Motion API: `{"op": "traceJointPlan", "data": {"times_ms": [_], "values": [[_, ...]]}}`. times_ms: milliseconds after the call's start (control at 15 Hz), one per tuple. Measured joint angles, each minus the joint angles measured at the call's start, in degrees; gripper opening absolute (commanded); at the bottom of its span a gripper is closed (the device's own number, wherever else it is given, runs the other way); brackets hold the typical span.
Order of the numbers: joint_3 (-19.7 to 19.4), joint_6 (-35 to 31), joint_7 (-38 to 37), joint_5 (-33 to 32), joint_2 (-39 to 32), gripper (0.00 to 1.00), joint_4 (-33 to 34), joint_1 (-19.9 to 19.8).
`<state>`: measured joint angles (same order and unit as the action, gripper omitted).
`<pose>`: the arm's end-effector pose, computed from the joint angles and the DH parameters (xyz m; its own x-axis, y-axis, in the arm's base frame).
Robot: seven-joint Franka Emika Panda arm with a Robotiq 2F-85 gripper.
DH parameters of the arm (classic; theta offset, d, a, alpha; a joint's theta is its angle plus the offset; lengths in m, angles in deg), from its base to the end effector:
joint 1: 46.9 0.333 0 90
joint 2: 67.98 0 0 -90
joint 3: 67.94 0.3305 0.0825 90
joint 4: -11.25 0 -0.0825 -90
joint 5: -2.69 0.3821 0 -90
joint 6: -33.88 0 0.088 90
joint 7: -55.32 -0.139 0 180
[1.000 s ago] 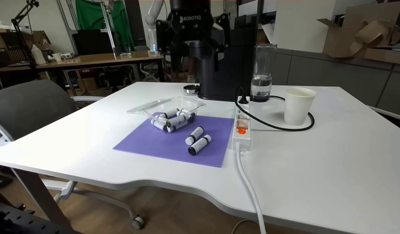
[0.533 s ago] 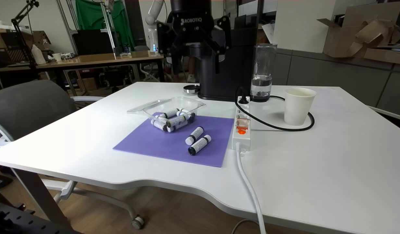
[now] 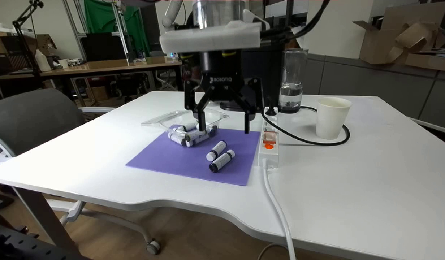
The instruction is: Remove one bottle from the table and put it inside the container
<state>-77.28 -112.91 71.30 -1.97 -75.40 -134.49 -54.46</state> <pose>0.4231 -0.1311 0.1993 0.9909 0.0527 -0.1235 0.0561 -0.9981 0.0246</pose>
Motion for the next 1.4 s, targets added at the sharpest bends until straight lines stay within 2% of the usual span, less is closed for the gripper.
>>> {"op": "traceJointPlan", "data": {"times_ms": [467, 1067, 1133, 1200, 1400], "values": [[0.08, -7.22, -3.96, -1.09, -9.38, 1.00, -0.54, 0.13], [2.29, -14.42, -8.91, 1.42, -16.14, 1.00, 0.63, 0.82], [2.60, -14.96, -9.14, 1.81, -16.60, 0.75, 1.07, 0.85], [2.93, -15.63, -9.19, 2.35, -16.87, 0.74, 1.44, 0.86], [3.39, -17.37, -9.36, 2.73, -17.16, 0.53, 2.46, 0.92]]}}
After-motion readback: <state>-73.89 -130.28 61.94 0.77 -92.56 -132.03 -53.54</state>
